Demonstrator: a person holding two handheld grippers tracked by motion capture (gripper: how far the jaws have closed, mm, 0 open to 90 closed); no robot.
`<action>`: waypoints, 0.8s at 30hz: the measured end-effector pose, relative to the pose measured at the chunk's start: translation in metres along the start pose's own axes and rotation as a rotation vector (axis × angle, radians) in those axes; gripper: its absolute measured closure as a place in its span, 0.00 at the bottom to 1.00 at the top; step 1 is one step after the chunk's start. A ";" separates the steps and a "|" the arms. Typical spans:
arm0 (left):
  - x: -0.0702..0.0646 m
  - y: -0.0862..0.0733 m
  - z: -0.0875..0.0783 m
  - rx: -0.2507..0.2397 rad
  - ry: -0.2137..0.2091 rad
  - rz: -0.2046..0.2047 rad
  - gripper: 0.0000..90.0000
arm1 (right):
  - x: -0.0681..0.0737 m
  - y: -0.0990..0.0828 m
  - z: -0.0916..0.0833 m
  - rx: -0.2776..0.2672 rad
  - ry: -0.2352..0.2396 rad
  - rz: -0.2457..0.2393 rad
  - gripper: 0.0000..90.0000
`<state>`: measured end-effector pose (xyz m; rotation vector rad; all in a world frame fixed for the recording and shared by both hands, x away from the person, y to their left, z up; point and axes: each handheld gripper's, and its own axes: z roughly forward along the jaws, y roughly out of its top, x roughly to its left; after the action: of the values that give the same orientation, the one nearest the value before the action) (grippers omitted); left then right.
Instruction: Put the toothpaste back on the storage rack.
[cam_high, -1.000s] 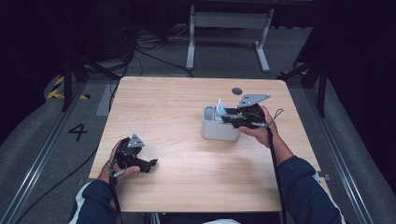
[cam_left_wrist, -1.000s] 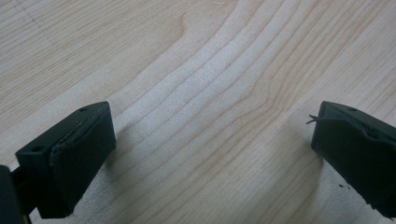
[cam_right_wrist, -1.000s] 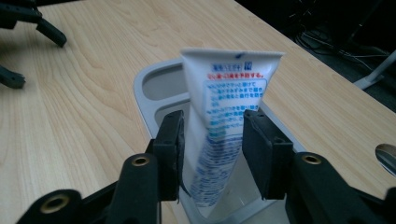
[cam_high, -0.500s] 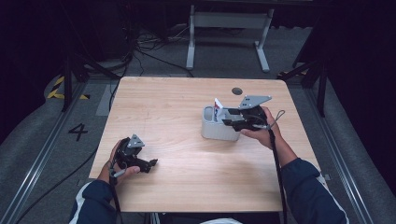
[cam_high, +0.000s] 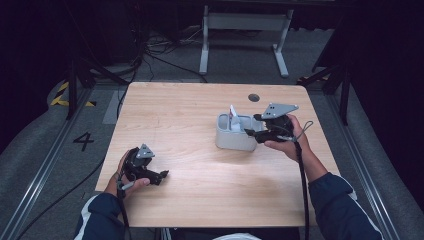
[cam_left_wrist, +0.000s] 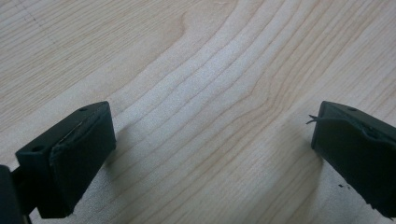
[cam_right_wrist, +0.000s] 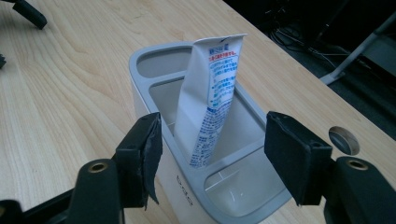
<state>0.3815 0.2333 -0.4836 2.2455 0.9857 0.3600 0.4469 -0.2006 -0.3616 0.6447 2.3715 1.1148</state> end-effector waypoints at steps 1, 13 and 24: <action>0.000 0.000 0.000 0.000 0.000 0.001 0.00 | 0.000 0.000 -0.001 -0.002 -0.001 0.001 0.42; -0.001 -0.001 -0.001 0.004 0.002 -0.012 0.00 | 0.006 -0.005 -0.017 0.017 -0.003 -0.047 0.37; -0.001 -0.001 -0.001 0.004 0.002 -0.012 0.00 | 0.010 -0.017 -0.030 0.043 -0.012 -0.069 0.33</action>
<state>0.3804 0.2335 -0.4833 2.2422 1.0014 0.3549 0.4178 -0.2225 -0.3598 0.5783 2.3946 1.0301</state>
